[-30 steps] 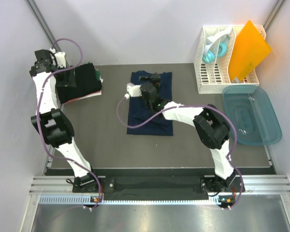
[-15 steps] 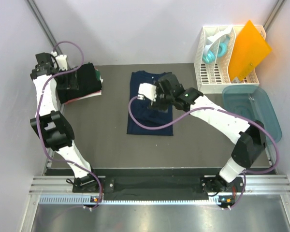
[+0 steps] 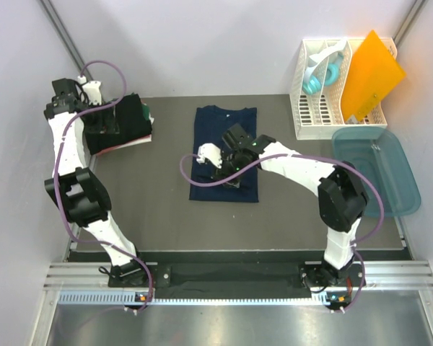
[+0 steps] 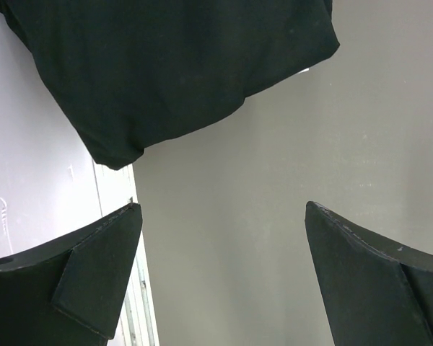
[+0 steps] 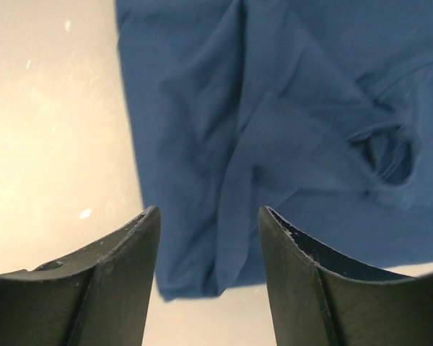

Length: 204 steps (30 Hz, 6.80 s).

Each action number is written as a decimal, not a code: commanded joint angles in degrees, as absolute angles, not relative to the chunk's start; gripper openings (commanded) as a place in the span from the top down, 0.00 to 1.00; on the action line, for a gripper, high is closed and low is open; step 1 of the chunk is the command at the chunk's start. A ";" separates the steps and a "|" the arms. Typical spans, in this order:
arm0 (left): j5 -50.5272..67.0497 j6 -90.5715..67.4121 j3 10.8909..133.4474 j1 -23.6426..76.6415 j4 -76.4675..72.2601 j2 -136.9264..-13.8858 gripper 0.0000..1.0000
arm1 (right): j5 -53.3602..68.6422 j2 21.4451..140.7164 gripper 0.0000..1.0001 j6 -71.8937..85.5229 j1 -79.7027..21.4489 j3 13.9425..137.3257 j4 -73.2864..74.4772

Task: Fold and stack the t-shirts
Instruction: Fold the folded rectangular tshirt in 1/3 of the way

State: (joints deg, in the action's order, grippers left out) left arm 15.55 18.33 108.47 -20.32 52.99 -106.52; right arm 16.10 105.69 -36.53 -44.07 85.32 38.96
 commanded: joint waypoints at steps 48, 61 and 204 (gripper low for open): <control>17.84 18.02 109.07 -20.22 52.65 -104.68 0.01 | -29.34 107.58 0.69 -43.76 -42.19 78.84 9.68; 18.10 18.28 108.11 -20.30 52.65 -104.41 0.01 | -47.73 111.45 0.39 -48.17 -37.53 80.15 -3.17; -15.73 36.56 82.53 36.21 24.97 -105.38 0.76 | -18.37 86.66 0.76 -44.12 -27.60 74.18 27.16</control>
